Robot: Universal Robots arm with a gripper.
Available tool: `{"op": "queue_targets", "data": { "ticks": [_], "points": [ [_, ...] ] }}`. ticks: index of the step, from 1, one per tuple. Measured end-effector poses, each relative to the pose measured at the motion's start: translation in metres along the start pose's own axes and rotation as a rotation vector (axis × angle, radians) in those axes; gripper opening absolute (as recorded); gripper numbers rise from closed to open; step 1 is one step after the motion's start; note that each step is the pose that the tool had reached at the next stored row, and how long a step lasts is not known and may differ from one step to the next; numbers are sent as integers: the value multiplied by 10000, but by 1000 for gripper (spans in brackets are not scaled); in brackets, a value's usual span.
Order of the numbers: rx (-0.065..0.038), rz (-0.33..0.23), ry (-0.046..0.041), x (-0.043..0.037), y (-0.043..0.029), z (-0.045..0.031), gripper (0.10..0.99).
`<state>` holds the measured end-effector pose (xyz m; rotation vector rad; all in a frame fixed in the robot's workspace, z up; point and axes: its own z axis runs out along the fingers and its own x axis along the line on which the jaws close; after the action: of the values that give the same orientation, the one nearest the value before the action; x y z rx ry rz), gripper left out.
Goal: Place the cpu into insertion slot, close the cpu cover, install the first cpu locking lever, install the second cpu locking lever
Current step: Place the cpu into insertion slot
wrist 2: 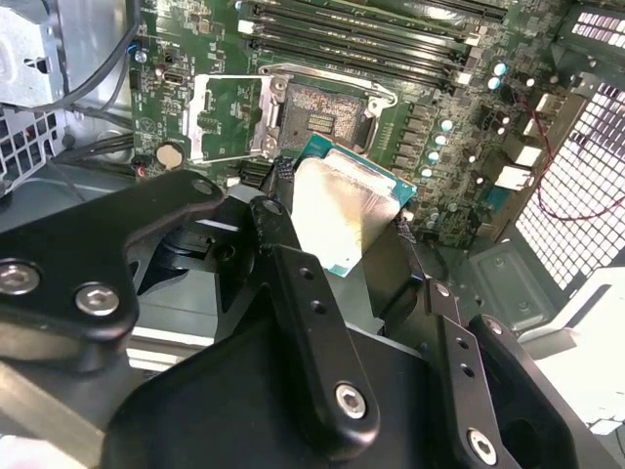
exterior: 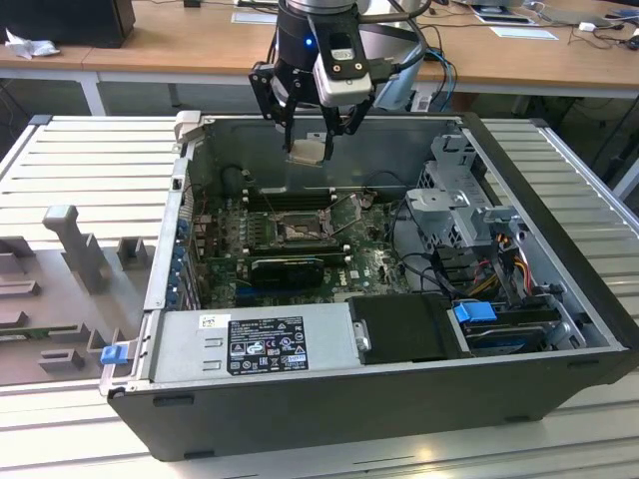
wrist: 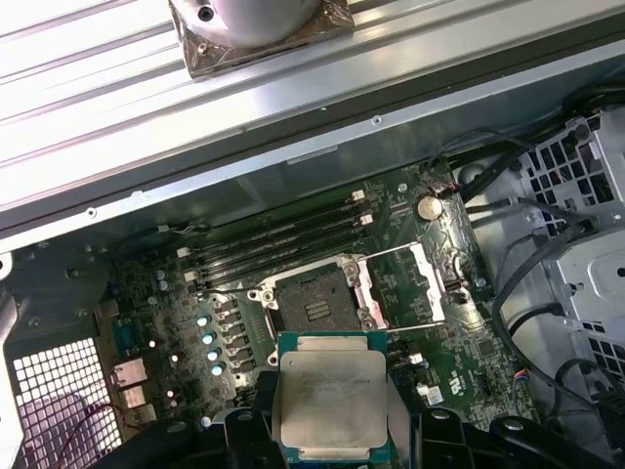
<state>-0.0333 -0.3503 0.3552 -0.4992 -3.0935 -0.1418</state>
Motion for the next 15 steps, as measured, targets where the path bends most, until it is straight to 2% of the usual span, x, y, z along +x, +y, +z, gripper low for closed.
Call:
{"op": "queue_targets", "data": {
  "ticks": [15],
  "points": [
    [-8, 392, -34, 0, 0, 2, 525]
  ]
}}
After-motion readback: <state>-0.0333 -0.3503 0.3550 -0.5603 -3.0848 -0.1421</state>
